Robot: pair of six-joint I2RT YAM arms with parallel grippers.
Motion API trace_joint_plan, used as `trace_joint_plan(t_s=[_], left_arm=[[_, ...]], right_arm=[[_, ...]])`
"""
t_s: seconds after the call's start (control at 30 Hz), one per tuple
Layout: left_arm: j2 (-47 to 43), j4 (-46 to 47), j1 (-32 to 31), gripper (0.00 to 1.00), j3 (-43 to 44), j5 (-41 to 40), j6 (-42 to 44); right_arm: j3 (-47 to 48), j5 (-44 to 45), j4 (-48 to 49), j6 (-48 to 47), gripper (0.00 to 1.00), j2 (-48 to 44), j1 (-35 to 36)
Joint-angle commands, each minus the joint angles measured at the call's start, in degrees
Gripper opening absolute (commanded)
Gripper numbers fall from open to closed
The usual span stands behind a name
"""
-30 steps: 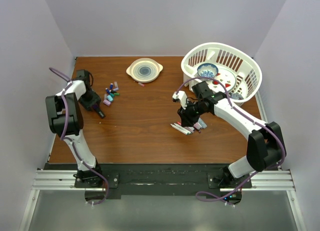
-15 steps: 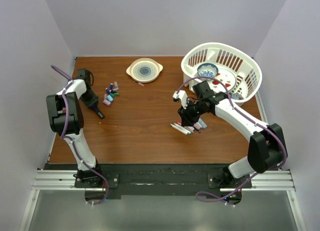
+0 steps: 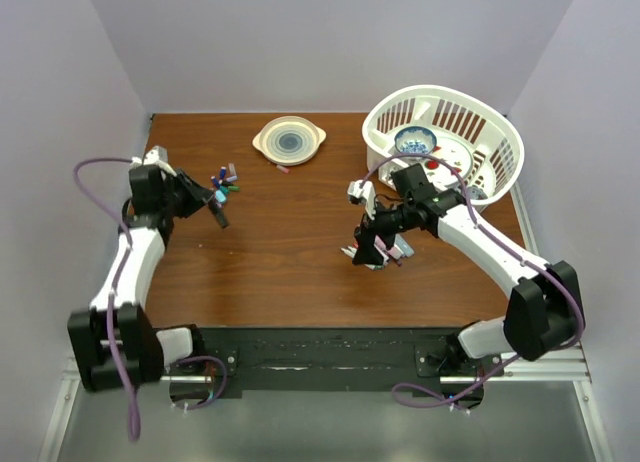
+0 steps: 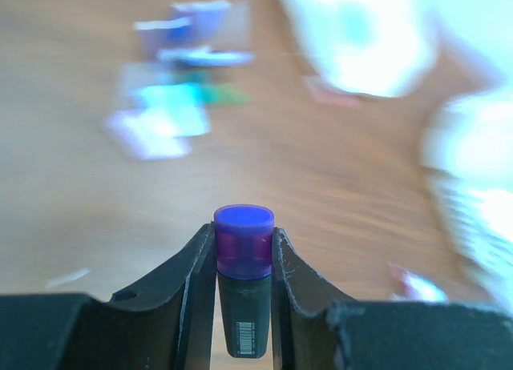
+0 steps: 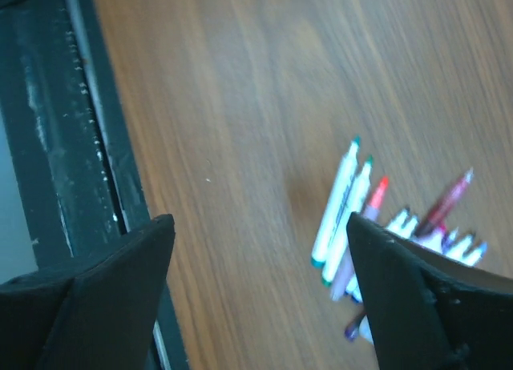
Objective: Open the pen caps
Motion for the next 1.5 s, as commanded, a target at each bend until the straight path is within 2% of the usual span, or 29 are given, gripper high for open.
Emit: trace_joint_plan(t_s=[0.0,0.07,0.1,0.17,0.27,0.4,0.43,0.53,0.73,0.83,0.97,1.03,1.17,1.2,1.3,1.33,1.43,1.47], left_arm=[[-6.21,37.16,-10.32,0.0,-13.11,24.8,-13.08],[-7.01,44.08,-16.59,0.0,-16.64,22.71,-18.78],[-6.84,50.73,-21.84,0.0,-17.43,21.65,-20.21],[-5.87,54.56,-25.82,0.0,-18.49,18.24,-22.5],[-4.03,60.8,-31.63,0.0,-19.81,12.96,-25.05],[-0.51,65.73,-37.43,0.0,-20.69,7.94,-27.69],[0.54,65.56,-38.4,0.0,-20.69,6.71,-27.87],[1.51,63.72,-42.62,0.0,-20.51,0.91,-28.05],[0.46,56.43,-47.9,0.0,-19.38,-10.95,-27.7],[0.46,55.1,-49.57,0.0,-18.93,-13.51,-27.87],[1.51,53.87,-51.59,0.0,-18.23,-15.89,-28.57],[2.13,53.61,-52.65,0.0,-18.05,-17.2,-28.92],[3.09,52.56,-55.19,0.0,-16.83,-19.84,-28.93],[3.53,52.03,-55.63,0.0,-15.95,-20.45,-28.75],[4.5,51.32,-56.78,0.0,-14.81,-22.04,-27.96],[4.59,51.76,-56.87,0.0,-14.8,-21.87,-27.61],[3.98,51.24,-56.61,0.0,-13.93,-24.39,-25.34],[3.45,47.67,-55.82,0.0,-13.4,-26.24,-24.89]], right_arm=[[-4.59,-17.65,9.45,6.21,0.99,-4.25,0.48],[-10.04,-22.44,21.3,15.66,0.99,-5.84,0.57],[-11.19,-24.9,24.21,17.81,0.99,-6.28,0.66],[-10.94,-24.4,25.65,19.84,0.99,-5.76,1.01],[-10.49,-17.21,27.83,24.13,0.99,-5.23,1.71],[-12.34,-8.33,32.58,28.54,0.89,-5.84,2.5],[-12.87,-6.57,34.07,30.38,0.84,-5.76,2.59],[-13.83,-5.15,36.62,33.2,0.77,-5.41,3.38],[-13.93,0.3,37.69,36.2,0.72,-4.79,5.05],[-13.66,3.28,37.6,37.34,0.68,-4.18,5.66],[-13.4,5.66,37.6,38.57,0.6,-3.56,5.84],[-13.31,6.54,37.6,38.84,0.53,-3.04,5.84],[-13.05,7.24,37.69,39.54,0.46,-2.07,6.28],[-12.79,7.16,37.69,39.45,0.42,-1.8,6.37],[-12.08,6.11,37.6,39.63,0.2,-0.4,6.89],[-11.73,5.15,37.17,39.54,0.0,0.04,6.81],[-9.89,-0.29,34.01,37.36,0.0,1.45,7.07],[-9.45,-4.05,33.04,36.56,0.0,1.97,7.77]])
